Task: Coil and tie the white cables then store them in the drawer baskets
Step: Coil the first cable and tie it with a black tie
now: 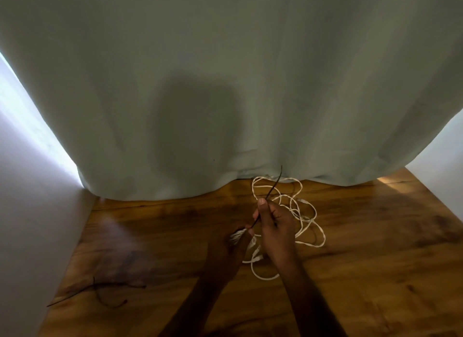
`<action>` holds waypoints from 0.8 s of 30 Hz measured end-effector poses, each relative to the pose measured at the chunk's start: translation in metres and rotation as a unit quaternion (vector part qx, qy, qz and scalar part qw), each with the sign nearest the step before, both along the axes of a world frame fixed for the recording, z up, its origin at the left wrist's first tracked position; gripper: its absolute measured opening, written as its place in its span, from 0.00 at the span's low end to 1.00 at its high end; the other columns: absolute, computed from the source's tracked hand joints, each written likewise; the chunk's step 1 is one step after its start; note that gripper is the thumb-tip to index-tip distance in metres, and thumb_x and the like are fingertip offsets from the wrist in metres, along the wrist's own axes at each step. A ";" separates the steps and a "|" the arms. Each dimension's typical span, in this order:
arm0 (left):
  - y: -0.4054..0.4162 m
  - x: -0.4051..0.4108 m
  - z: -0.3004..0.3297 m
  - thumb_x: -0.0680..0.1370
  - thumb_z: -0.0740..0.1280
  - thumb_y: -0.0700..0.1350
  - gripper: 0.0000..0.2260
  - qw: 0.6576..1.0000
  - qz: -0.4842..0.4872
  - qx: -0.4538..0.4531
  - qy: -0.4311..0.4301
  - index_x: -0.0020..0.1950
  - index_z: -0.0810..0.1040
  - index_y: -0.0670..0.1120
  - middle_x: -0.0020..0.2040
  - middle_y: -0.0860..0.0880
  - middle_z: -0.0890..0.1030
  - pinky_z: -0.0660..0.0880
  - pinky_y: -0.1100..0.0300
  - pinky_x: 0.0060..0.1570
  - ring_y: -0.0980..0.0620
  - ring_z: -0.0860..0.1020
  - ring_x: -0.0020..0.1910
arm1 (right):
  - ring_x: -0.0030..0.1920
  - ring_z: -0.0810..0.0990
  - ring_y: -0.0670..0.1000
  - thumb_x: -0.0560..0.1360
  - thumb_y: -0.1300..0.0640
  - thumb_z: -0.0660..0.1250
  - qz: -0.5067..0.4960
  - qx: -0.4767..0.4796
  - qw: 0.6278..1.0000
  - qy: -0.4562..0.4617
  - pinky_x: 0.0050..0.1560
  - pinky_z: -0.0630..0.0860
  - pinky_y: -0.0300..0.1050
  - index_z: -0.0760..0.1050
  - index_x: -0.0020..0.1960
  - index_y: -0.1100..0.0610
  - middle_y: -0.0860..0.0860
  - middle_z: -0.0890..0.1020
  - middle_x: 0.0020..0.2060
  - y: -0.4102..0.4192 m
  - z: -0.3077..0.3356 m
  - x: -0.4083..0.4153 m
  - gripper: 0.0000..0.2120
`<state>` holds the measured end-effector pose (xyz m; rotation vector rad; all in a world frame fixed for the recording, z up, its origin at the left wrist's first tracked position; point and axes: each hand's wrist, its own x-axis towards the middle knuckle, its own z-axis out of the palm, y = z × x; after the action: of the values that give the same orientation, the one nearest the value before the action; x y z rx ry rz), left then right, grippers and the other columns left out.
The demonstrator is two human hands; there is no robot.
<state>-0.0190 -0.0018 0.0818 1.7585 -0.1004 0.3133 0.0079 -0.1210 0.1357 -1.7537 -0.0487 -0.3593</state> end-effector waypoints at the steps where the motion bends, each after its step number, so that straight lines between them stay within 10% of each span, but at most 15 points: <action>1: 0.000 0.001 0.000 0.77 0.71 0.43 0.06 1.000 0.003 0.016 -0.003 0.52 0.84 0.52 0.47 0.58 0.85 0.79 0.59 0.49 0.58 0.83 0.49 | 0.29 0.81 0.53 0.83 0.52 0.60 0.000 0.001 1.000 0.005 0.34 0.76 0.42 0.77 0.36 0.56 0.54 0.79 0.27 0.000 0.000 0.000 0.19; 10: -0.005 0.001 0.007 0.79 0.64 0.57 0.12 0.987 0.031 0.142 -0.062 0.53 0.81 0.52 0.45 0.58 0.83 0.78 0.54 0.43 0.60 0.81 0.45 | 0.26 0.77 0.43 0.83 0.55 0.62 -0.056 0.015 0.998 0.020 0.30 0.72 0.30 0.78 0.35 0.61 0.59 0.79 0.29 -0.001 0.009 0.002 0.20; 14: -0.010 -0.002 0.016 0.78 0.67 0.52 0.06 0.992 0.014 0.098 -0.076 0.48 0.82 0.52 0.42 0.57 0.84 0.79 0.54 0.41 0.59 0.82 0.43 | 0.29 0.73 0.48 0.83 0.53 0.61 -0.061 0.091 0.991 0.081 0.36 0.72 0.47 0.75 0.32 0.57 0.54 0.75 0.26 -0.004 0.009 0.006 0.22; 24: -0.018 -0.008 0.023 0.74 0.69 0.49 0.03 0.997 -0.032 -0.043 0.051 0.43 0.82 0.53 0.41 0.53 0.84 0.77 0.61 0.42 0.56 0.82 0.43 | 0.27 0.71 0.45 0.83 0.55 0.62 -0.072 0.091 0.992 0.039 0.35 0.69 0.47 0.74 0.30 0.52 0.46 0.73 0.24 -0.009 0.003 0.004 0.22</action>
<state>-0.0271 -0.0201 0.1048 1.6796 -0.0682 0.1780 0.0121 -0.1302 0.1390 -1.5923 0.1633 -0.3882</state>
